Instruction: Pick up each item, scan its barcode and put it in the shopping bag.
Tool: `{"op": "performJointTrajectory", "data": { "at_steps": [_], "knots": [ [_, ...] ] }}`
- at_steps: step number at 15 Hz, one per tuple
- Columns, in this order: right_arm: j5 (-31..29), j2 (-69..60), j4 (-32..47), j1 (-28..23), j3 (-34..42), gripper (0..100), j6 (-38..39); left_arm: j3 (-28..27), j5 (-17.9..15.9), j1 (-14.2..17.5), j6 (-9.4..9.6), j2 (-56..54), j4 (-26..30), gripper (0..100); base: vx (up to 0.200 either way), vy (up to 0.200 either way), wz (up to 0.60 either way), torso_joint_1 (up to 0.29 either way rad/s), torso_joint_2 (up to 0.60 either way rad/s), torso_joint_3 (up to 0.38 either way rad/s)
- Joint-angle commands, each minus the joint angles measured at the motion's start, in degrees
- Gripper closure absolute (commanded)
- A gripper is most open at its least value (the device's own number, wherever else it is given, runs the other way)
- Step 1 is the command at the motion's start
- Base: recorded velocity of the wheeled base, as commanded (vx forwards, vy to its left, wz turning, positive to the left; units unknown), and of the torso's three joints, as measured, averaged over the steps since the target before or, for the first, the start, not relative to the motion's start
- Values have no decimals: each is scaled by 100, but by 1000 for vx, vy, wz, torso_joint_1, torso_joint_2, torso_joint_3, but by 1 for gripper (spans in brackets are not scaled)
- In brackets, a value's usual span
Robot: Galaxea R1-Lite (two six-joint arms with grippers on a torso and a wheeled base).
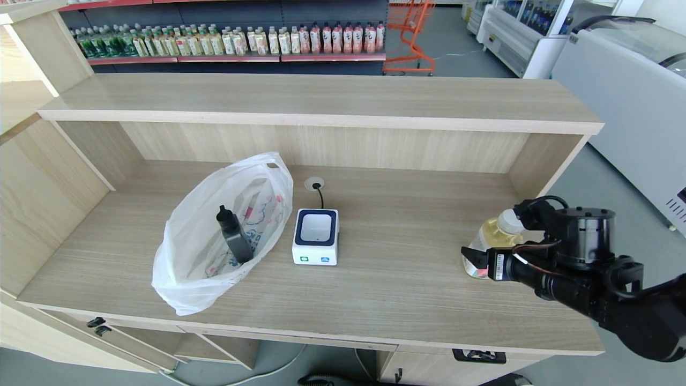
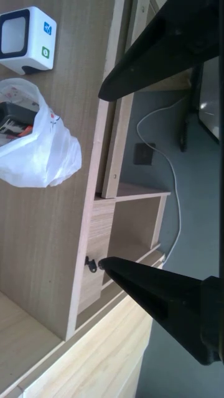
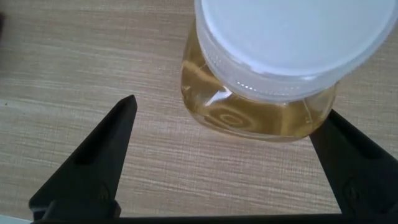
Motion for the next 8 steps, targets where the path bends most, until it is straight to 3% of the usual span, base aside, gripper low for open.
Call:
{"op": "performJointTrajectory", "data": {
  "at_steps": [1,8],
  "knots": [
    [18,341,-244,19,-1,0,-47,0,1,-1,-1,-1,1,0,0,0,0,0,0,0],
    [27,903,-1158,186,-124,0,-337,0,1,-1,-1,-1,1,0,0,0,0,0,0,0]
  ]
}}
